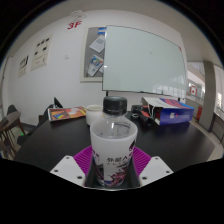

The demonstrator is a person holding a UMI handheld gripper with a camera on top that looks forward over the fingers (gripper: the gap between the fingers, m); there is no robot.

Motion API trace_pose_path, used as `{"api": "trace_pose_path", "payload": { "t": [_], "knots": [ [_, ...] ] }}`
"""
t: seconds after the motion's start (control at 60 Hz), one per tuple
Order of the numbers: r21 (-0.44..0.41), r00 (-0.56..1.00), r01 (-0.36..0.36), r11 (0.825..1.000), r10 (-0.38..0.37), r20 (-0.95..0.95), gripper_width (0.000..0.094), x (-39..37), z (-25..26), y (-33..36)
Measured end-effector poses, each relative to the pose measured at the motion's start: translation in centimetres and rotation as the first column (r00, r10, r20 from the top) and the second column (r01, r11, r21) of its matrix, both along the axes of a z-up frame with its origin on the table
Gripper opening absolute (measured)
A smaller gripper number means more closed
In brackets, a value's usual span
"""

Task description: Pour water

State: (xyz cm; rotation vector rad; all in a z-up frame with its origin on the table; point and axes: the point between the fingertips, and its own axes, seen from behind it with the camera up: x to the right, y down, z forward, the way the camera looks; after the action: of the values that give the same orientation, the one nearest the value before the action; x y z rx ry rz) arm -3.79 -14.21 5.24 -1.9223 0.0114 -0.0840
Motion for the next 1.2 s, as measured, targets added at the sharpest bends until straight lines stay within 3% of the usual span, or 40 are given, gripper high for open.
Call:
{"api": "trace_pose_path", "payload": {
  "t": [0.183, 0.283, 0.45, 0.6, 0.733, 0.85, 0.983, 1.083, 1.2],
  "knots": [
    [0.005, 1.0, 0.015, 1.0, -0.015, -0.009, 0.0418, 0.0, 0.1, 0.0],
    [-0.004, 0.999, 0.03, 1.0, -0.029, 0.032, 0.0417, 0.8, 0.8, -0.3],
    [-0.008, 0.977, 0.128, 0.992, -0.125, 0.174, 0.0413, 5.7, 3.3, -0.2],
    [0.03, 0.902, 0.22, 0.975, -0.215, 0.374, 0.0415, 13.1, 8.5, 2.5],
    [0.108, 0.753, 0.228, 0.968, -0.246, 0.611, 0.0414, 17.4, 15.2, 7.9],
    [0.171, 0.524, 0.155, 0.973, -0.228, 0.821, 0.0413, 17.8, 20.5, 14.9],
    [0.149, 0.177, -0.004, 0.989, -0.146, 0.973, 0.0411, 14.5, 23.9, 22.9],
    [0.075, -0.084, -0.14, 0.987, -0.087, 0.993, 0.0415, 9.9, 23.6, 27.8],
    [-0.053, -0.334, -0.257, 0.965, -0.037, 0.942, 0.0412, 5.2, 20.3, 31.5]
  ]
}}
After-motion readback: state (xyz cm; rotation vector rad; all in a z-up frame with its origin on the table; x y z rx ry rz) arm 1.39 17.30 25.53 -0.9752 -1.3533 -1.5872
